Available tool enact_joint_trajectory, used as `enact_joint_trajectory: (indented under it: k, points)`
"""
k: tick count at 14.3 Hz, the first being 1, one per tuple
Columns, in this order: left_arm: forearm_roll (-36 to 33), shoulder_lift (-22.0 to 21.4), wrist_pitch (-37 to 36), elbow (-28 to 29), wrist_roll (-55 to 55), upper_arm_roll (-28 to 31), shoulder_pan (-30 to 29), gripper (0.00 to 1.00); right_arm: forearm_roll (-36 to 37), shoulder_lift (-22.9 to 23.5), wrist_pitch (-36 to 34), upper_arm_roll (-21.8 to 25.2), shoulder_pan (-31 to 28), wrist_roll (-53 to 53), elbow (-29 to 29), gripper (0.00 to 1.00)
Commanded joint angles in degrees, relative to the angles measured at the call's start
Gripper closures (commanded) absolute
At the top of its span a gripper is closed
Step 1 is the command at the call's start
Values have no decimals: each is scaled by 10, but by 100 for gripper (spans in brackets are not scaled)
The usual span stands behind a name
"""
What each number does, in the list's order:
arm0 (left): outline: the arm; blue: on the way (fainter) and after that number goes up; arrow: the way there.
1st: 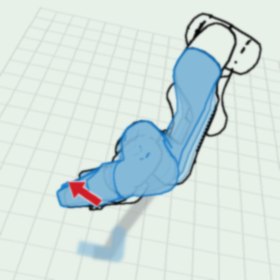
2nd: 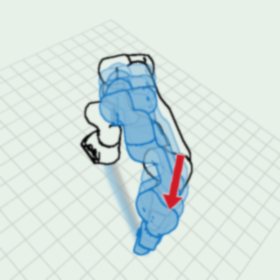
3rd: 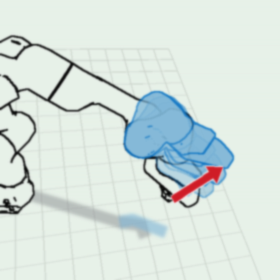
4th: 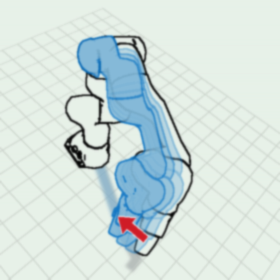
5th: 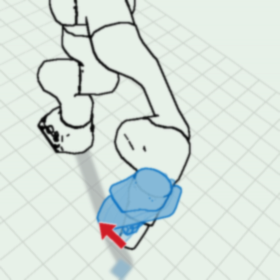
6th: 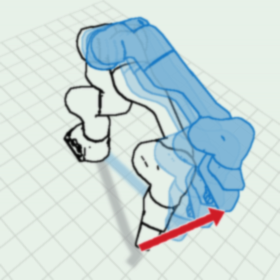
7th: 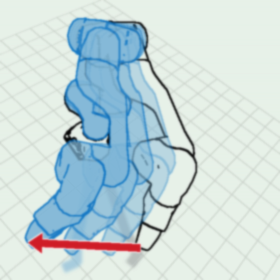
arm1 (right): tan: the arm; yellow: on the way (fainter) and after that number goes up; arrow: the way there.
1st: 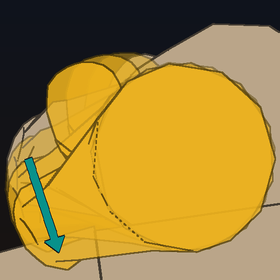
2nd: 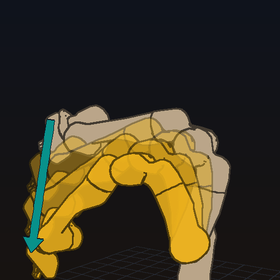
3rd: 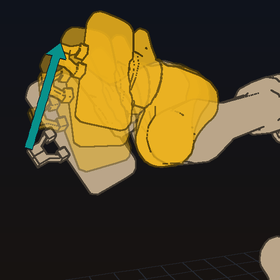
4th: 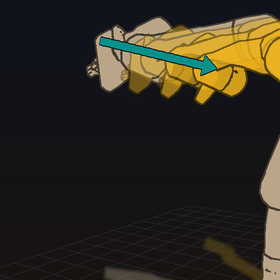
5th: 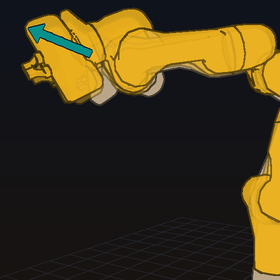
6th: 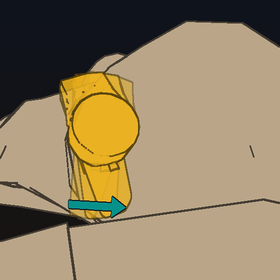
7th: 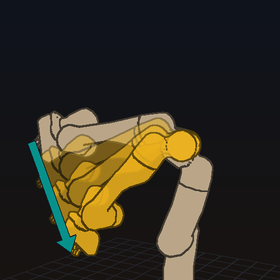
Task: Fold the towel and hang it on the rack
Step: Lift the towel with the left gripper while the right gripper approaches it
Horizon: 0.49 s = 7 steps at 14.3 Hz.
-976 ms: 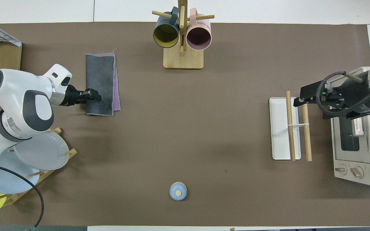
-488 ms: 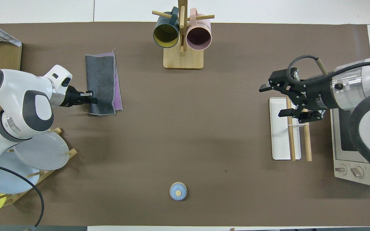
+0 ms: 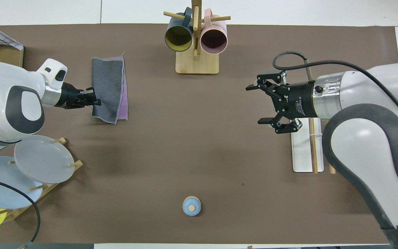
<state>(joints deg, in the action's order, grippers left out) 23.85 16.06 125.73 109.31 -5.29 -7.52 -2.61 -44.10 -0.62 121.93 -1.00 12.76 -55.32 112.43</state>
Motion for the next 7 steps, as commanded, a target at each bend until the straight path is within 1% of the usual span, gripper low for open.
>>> enact_joint_trajectory:
  k: [1,5,7]
  points:
    - [-31,-31,-52,-23,-116,-3,5,100,-44,-7,63,0,29,-51,35,0]
    - [-59,-56,-116,-72,-317,-46,5,100,-98,11,152,0,90,-141,41,0]
    - [-65,-73,-130,-84,-433,-71,5,100,-139,22,188,0,119,-166,40,0]
